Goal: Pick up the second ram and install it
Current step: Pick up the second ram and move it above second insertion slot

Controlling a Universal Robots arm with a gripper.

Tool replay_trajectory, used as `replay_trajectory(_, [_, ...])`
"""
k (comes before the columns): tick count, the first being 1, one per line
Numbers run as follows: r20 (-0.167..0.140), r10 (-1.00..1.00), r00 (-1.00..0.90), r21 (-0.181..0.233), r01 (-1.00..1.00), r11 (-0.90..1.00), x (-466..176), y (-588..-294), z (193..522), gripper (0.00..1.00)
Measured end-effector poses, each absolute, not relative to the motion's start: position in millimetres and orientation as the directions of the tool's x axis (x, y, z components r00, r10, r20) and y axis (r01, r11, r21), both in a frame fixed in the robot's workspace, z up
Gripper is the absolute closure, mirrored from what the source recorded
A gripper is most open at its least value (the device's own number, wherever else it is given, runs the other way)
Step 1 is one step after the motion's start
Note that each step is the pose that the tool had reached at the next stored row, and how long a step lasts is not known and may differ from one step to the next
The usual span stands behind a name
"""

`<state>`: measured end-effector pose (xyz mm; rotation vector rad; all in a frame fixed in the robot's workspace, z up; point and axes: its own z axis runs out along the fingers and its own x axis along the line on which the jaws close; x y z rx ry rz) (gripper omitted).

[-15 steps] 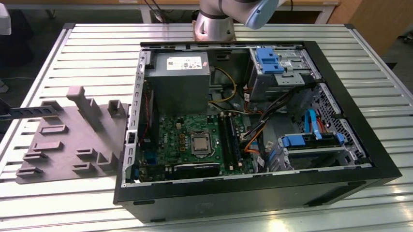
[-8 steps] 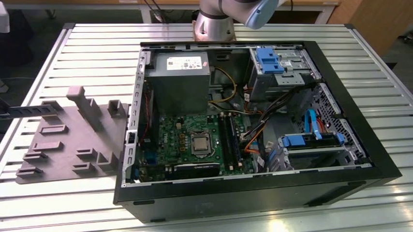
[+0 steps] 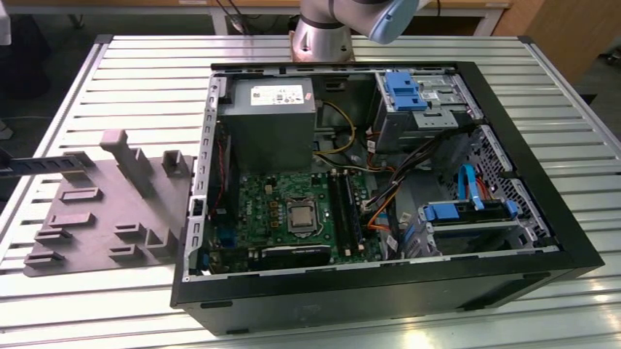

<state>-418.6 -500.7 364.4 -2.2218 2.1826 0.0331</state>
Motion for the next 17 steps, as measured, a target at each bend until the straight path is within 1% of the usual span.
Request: replay_trajectory(17, [-0.034, -0.999, 0.018, -0.007, -1.000, -0.018, -418.6, -500.7, 373.7, 0.89])
